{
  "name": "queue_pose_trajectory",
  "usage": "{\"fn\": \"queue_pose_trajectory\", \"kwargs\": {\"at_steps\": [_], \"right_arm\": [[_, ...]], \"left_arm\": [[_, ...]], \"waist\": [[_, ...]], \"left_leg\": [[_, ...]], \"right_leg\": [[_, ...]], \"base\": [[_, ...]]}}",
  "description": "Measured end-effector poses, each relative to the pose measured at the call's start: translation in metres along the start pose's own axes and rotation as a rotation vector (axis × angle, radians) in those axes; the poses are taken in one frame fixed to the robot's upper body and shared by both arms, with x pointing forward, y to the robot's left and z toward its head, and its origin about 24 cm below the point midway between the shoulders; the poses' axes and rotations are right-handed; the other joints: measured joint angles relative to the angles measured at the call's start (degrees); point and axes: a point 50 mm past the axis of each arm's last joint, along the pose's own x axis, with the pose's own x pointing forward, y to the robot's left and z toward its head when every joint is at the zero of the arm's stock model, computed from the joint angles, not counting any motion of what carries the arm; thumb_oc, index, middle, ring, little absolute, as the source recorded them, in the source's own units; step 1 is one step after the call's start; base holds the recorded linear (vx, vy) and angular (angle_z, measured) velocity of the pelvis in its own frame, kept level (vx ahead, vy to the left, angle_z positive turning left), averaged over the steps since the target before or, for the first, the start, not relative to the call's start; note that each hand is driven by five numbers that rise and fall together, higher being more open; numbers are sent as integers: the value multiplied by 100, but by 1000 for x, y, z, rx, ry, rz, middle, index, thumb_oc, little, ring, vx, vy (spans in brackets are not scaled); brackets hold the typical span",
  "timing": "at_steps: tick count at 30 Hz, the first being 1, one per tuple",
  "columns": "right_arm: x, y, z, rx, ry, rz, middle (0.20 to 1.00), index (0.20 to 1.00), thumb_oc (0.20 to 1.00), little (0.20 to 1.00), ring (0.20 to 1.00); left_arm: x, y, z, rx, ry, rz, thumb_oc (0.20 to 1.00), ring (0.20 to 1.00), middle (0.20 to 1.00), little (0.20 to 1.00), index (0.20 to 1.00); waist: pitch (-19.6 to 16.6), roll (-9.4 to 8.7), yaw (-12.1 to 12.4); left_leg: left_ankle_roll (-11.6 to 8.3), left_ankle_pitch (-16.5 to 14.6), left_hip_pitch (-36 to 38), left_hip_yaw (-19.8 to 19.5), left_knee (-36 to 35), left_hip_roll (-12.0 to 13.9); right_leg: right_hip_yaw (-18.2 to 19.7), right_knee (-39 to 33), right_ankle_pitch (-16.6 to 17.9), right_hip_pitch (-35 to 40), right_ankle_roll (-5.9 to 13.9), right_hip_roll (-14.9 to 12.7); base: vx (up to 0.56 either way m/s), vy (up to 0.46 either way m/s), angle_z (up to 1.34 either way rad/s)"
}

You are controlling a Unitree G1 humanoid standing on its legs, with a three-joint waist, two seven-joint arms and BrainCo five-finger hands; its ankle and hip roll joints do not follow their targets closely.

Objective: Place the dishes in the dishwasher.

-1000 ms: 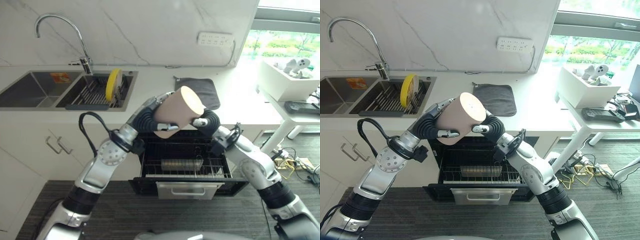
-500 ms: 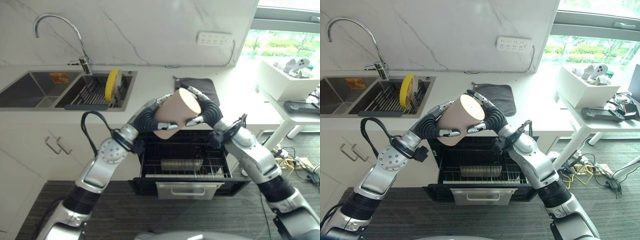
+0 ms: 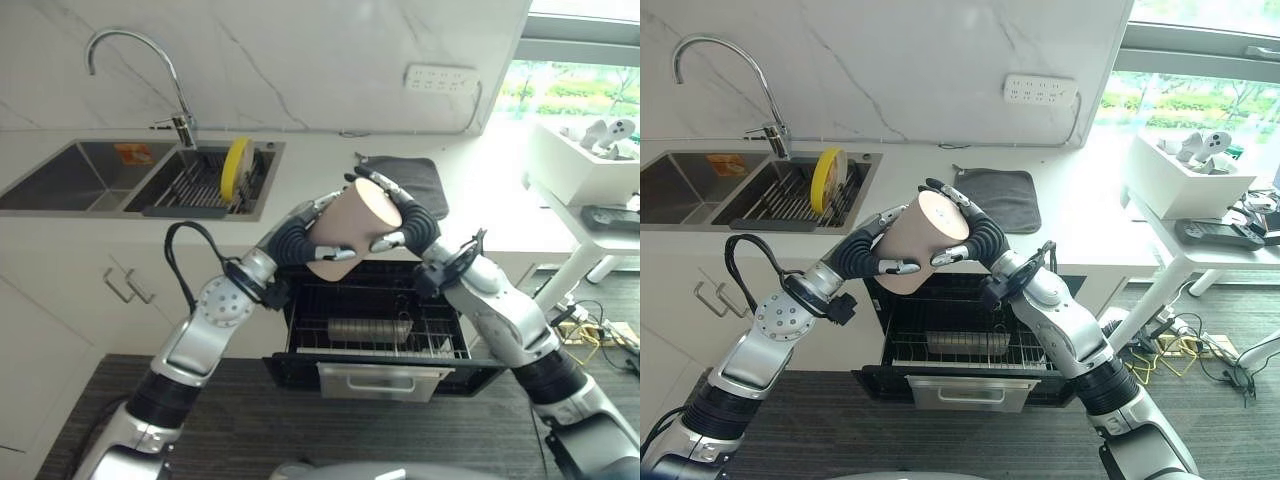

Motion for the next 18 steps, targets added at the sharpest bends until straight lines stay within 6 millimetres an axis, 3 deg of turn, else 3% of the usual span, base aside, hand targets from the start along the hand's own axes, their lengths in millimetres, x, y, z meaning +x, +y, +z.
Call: {"fn": "queue_pose_trajectory", "kwargs": {"at_steps": [6,18], "right_arm": [[1,-1,-10,142,13,26,1000,1000,1000,1000,1000],[-2,-2,-16,114,87,88,1000,1000,1000,1000,1000]], "left_arm": [[-1,4,1,27,-8,1,200,200,200,200,200],[-3,4,0,47,-8,-37,200,200,200,200,200]], "waist": [[-2,-12,0],[-3,-99,79]], "left_leg": [[2,4,-2,-99,-1,0],[-6,2,-6,-108,2,-5]], "right_leg": [[-104,0,-33,63,9,3],[-139,0,-70,71,20,0]], "base": [[10,-3,9],[10,-1,1]]}}
